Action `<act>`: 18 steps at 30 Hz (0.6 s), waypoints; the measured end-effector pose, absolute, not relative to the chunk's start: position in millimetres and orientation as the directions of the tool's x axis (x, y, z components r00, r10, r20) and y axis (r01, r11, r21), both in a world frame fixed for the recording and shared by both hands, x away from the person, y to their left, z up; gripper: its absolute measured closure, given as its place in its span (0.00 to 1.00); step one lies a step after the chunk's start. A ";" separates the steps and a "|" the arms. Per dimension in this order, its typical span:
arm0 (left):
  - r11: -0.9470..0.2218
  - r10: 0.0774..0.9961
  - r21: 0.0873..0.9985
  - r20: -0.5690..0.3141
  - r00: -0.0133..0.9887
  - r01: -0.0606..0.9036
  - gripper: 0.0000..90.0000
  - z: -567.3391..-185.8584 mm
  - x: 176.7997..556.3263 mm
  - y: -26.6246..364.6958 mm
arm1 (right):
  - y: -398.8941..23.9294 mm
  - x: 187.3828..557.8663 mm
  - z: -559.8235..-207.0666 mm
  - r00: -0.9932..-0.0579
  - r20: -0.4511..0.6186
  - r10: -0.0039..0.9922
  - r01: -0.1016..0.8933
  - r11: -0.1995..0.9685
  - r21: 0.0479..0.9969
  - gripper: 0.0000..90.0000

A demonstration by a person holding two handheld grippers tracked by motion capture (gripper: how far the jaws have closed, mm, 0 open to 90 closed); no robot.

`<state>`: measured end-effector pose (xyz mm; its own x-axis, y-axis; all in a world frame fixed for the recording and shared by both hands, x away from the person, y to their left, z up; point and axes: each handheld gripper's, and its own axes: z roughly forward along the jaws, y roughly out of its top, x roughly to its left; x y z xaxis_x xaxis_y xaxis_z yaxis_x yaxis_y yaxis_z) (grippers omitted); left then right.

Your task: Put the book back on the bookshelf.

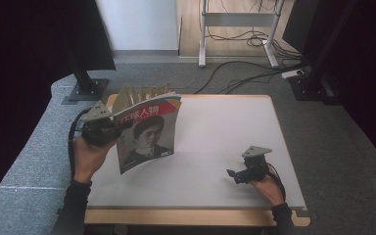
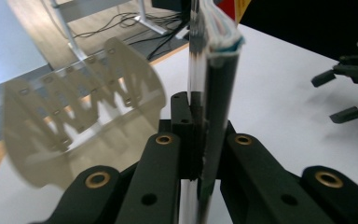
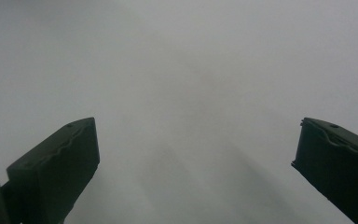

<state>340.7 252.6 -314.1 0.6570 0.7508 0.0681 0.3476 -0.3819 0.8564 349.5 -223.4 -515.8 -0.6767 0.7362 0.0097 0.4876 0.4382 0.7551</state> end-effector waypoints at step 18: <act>-0.288 0.863 0.860 0.043 0.503 0.422 0.97 -308.5 335.8 316.6 | -222.9 348.0 -535.3 -0.670 0.005 0.743 0.519 0.463 0.718 0.00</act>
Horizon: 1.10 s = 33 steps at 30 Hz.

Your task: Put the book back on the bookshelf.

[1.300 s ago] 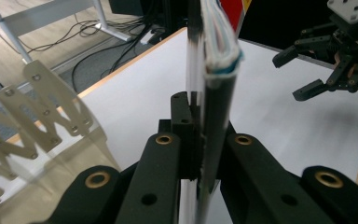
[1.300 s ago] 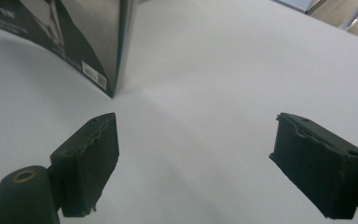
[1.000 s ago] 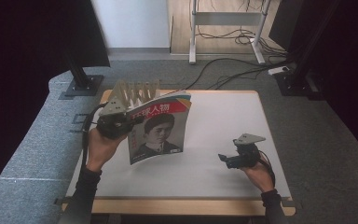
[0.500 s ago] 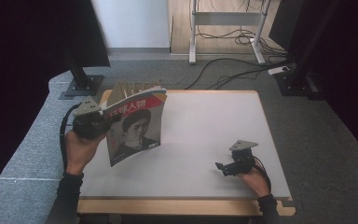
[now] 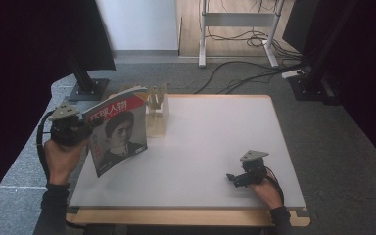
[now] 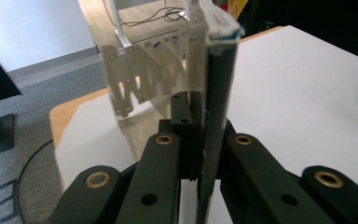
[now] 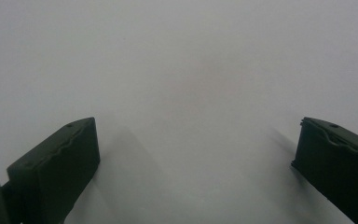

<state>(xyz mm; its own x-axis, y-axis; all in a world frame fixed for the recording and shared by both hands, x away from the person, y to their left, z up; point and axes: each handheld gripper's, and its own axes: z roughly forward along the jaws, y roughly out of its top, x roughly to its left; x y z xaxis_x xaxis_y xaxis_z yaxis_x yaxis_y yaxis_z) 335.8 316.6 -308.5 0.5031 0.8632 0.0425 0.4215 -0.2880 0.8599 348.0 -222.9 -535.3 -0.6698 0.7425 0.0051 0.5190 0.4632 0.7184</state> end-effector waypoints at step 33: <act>-0.160 0.929 0.911 0.009 0.369 0.380 0.97 -309.0 411.4 312.8 | -223.1 348.3 -535.7 -0.669 0.010 0.743 0.523 0.461 0.716 0.00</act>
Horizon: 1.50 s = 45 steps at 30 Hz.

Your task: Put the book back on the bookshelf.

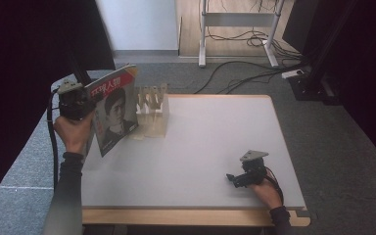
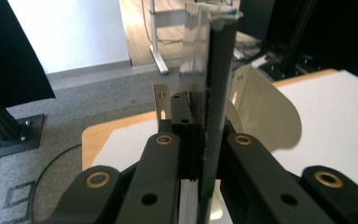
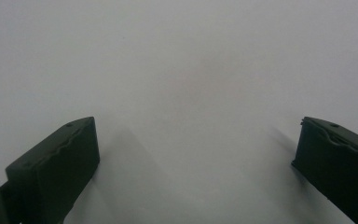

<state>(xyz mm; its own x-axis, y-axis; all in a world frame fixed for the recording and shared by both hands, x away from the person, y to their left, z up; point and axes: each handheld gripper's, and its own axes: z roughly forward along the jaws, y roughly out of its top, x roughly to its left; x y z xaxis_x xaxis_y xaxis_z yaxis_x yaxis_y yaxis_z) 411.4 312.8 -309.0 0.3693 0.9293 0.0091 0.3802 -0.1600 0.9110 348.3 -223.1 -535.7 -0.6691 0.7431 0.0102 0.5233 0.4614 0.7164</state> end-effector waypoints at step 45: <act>-0.153 0.937 0.874 -0.020 0.349 0.461 0.87 -345.5 428.3 321.2 | -223.2 348.4 -535.9 -0.670 0.008 0.742 0.521 0.463 0.717 0.00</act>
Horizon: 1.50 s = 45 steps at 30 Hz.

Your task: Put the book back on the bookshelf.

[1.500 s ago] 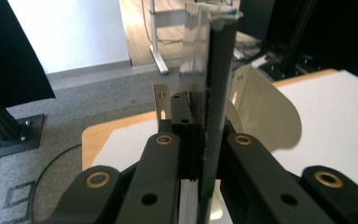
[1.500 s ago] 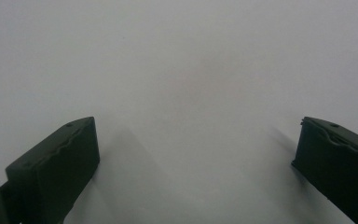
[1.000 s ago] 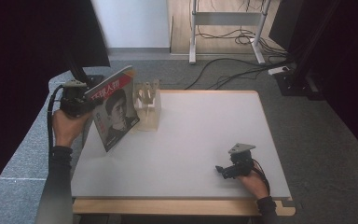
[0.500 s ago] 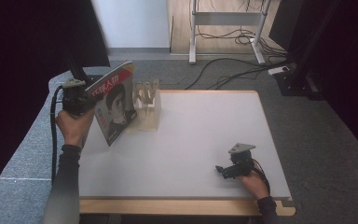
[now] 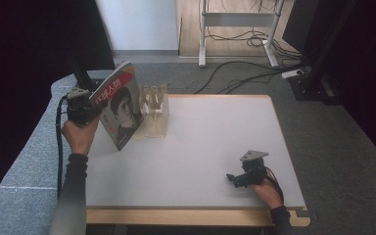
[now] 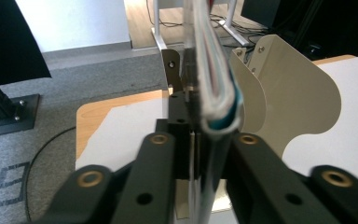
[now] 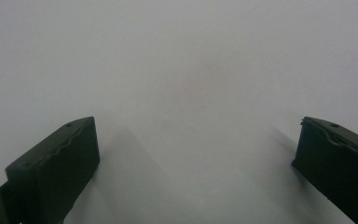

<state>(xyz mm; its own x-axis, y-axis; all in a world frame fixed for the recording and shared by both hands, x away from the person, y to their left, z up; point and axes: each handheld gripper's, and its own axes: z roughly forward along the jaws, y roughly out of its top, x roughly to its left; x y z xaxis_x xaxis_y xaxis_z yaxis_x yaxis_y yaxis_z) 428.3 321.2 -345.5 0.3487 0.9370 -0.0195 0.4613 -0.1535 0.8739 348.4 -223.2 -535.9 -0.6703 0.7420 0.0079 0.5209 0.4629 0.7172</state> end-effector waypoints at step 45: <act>-0.250 0.871 0.839 -0.024 0.491 0.484 0.03 -365.4 342.3 328.4 | -222.8 348.8 -535.3 -0.670 0.010 0.743 0.524 0.463 0.715 0.00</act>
